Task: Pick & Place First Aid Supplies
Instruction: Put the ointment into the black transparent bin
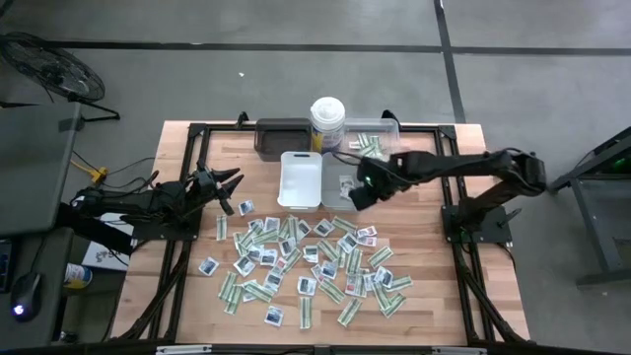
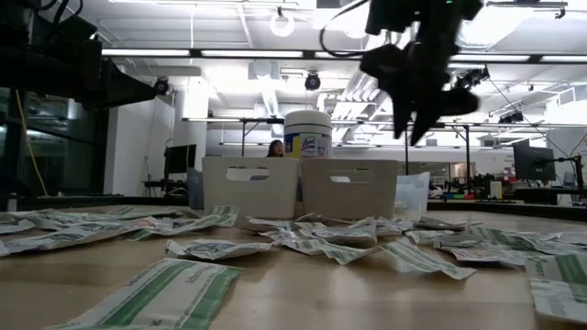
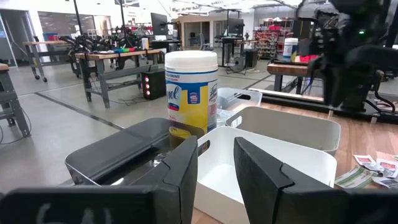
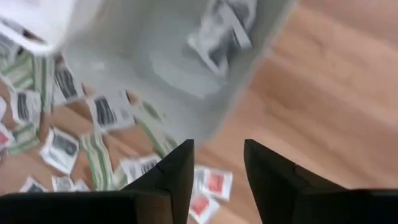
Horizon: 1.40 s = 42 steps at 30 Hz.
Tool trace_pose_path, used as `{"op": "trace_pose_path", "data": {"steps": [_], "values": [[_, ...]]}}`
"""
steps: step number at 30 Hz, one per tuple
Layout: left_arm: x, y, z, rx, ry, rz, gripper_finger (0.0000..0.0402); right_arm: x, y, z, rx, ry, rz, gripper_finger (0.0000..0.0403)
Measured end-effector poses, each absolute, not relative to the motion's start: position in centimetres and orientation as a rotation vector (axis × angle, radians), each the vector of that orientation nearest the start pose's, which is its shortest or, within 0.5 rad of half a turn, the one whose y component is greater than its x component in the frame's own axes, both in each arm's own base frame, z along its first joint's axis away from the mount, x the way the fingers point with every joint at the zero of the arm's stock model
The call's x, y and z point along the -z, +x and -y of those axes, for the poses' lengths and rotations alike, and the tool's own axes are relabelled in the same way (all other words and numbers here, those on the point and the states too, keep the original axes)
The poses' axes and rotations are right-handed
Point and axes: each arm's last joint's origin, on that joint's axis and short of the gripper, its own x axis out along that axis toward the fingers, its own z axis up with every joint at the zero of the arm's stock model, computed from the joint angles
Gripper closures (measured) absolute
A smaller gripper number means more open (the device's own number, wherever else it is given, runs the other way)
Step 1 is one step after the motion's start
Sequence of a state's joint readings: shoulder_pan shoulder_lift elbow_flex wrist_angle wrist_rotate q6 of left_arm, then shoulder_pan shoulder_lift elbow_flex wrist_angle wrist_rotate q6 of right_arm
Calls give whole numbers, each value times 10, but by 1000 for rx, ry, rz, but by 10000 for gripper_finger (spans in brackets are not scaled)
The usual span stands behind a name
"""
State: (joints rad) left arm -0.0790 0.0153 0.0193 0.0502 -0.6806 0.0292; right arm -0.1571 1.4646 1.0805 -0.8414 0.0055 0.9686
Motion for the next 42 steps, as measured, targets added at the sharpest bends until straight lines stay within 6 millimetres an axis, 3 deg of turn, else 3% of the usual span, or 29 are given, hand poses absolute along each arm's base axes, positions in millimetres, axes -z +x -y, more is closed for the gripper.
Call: {"op": "trace_pose_path", "data": {"steps": [10,17,24,30,42], "values": [[-173,92,-11,-602,8,42,300,-208,234,5,695,1031,-1085,269],[-174,92,-11,-602,8,43,300,-183,230,-11,597,996,-1078,269],[-173,92,-11,-602,8,43,300,-176,231,-13,609,827,-1058,269],[-174,92,-11,-602,7,43,300,-167,240,-18,608,850,-1100,268],[-174,92,-11,-602,8,43,300,-150,249,-27,675,956,-1120,170]]}}
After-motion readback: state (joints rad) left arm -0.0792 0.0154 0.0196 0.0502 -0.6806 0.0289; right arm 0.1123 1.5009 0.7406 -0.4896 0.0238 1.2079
